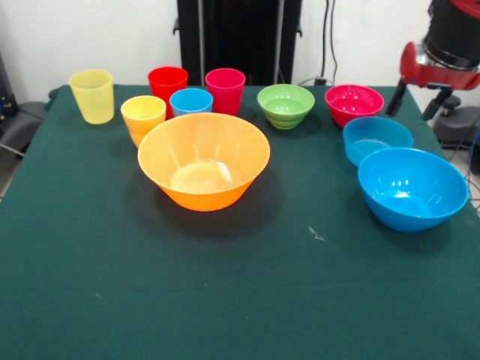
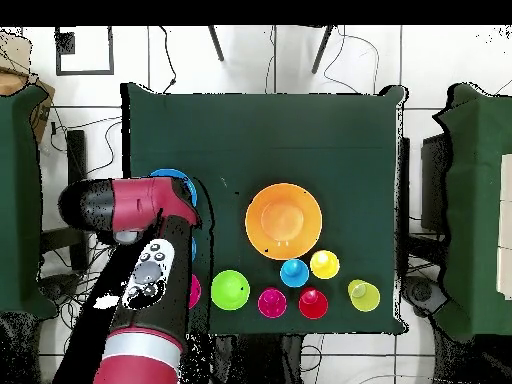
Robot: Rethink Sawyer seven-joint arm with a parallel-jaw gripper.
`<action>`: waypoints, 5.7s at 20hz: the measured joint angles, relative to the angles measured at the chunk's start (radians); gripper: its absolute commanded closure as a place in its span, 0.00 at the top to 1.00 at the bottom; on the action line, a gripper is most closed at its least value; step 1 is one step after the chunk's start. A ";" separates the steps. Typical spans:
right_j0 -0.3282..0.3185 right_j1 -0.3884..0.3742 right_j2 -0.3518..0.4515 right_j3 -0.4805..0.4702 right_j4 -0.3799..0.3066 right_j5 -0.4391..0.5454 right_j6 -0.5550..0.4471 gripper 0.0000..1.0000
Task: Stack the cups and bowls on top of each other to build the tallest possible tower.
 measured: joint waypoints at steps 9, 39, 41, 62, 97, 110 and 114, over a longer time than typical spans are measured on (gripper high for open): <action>0.005 -0.025 0.000 -0.008 0.000 0.045 0.000 1.00; -0.378 -0.305 0.000 0.287 -0.205 0.003 0.000 1.00; -0.411 -0.307 0.003 0.293 -0.229 -0.004 0.000 1.00; -0.608 -0.307 0.129 0.349 -0.377 -0.078 0.000 1.00; -0.731 -0.307 0.255 0.351 -0.473 -0.078 0.000 1.00; -0.811 -0.307 0.314 0.353 -0.473 -0.078 0.000 1.00; -0.848 -0.308 0.338 0.367 -0.473 -0.078 0.000 1.00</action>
